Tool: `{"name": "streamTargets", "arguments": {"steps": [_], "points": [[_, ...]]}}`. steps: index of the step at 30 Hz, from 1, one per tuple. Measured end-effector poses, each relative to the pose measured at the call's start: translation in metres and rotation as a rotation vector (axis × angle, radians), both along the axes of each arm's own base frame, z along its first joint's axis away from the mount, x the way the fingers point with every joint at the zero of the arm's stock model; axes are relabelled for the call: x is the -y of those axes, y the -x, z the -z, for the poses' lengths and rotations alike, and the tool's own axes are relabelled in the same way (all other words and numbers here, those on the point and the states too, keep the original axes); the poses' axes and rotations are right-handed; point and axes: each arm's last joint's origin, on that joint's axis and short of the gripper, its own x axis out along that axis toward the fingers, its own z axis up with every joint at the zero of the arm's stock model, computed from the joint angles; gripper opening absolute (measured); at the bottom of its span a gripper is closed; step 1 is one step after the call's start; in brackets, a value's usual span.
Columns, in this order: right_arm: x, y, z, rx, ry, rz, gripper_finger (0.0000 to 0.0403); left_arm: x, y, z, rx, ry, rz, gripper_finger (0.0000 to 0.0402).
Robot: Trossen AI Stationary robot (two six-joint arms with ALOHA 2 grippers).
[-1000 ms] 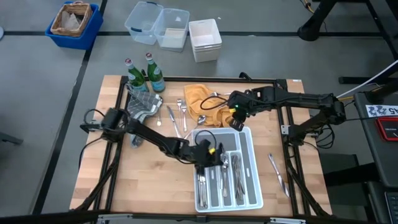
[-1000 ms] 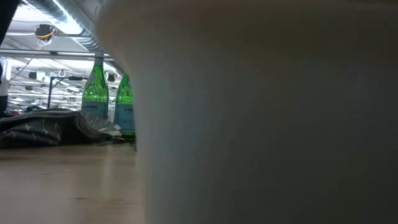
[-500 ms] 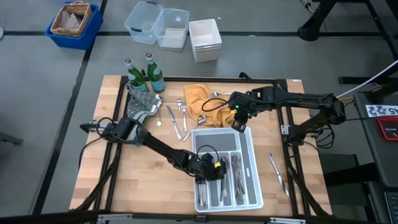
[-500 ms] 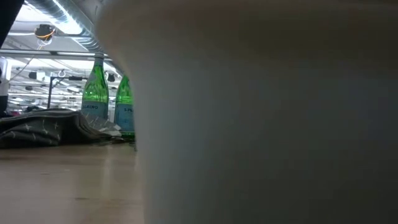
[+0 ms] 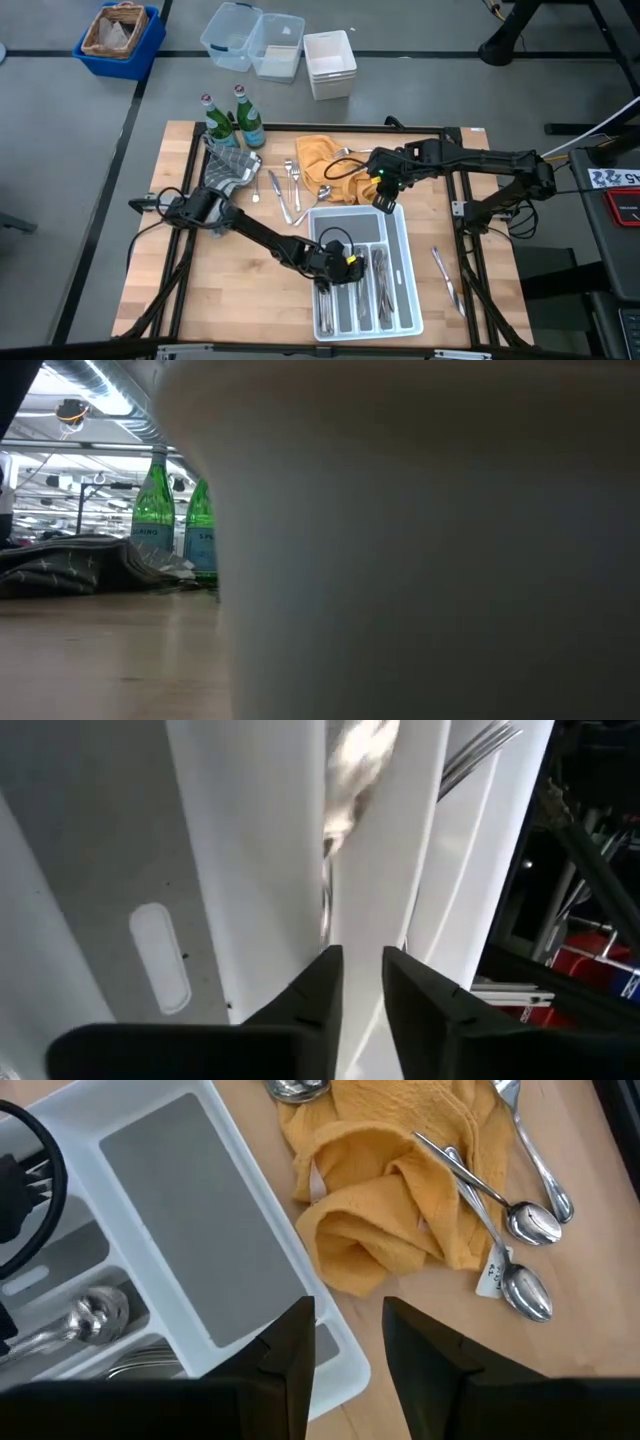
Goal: Sort silverware
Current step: Put the spoon into the silverware tray, then put the table knife into the silverware tray
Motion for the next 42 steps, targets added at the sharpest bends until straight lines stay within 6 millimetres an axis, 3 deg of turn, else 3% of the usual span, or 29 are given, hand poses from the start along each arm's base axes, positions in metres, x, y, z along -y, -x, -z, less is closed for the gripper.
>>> {"name": "streamTargets", "arguments": {"steps": [8, 18, 24, 31, 35, 42], "points": [[-0.007, 0.006, 0.002, -0.066, -0.035, -0.019, 0.0122, -0.01, -0.004, -0.007, 0.033, -0.008, 0.002, 0.0101], [-0.052, 0.012, 0.004, -0.125, -0.024, -0.013, 0.0122, -0.018, -0.001, -0.057, 0.195, -0.164, 0.164, 0.0091], [-0.079, 0.028, 0.006, -0.227, -0.037, 0.045, 0.0122, -0.023, 0.015, -0.093, 0.222, -0.288, 0.289, 0.0092], [-0.113, 0.049, 0.007, -0.276, -0.04, 0.27, 0.0122, -0.043, 0.049, -0.129, 0.116, -0.41, 0.57, 0.0087], [-0.131, 0.062, 0.021, -0.291, -0.044, 0.411, 0.0122, -0.057, 0.076, -0.145, 0.003, -0.49, 0.671, 0.0086], [-0.161, 0.087, 0.075, -0.414, -0.079, 0.481, 0.0122, -0.07, 0.104, -0.166, -0.056, -0.583, 0.749, 0.0086]]}}
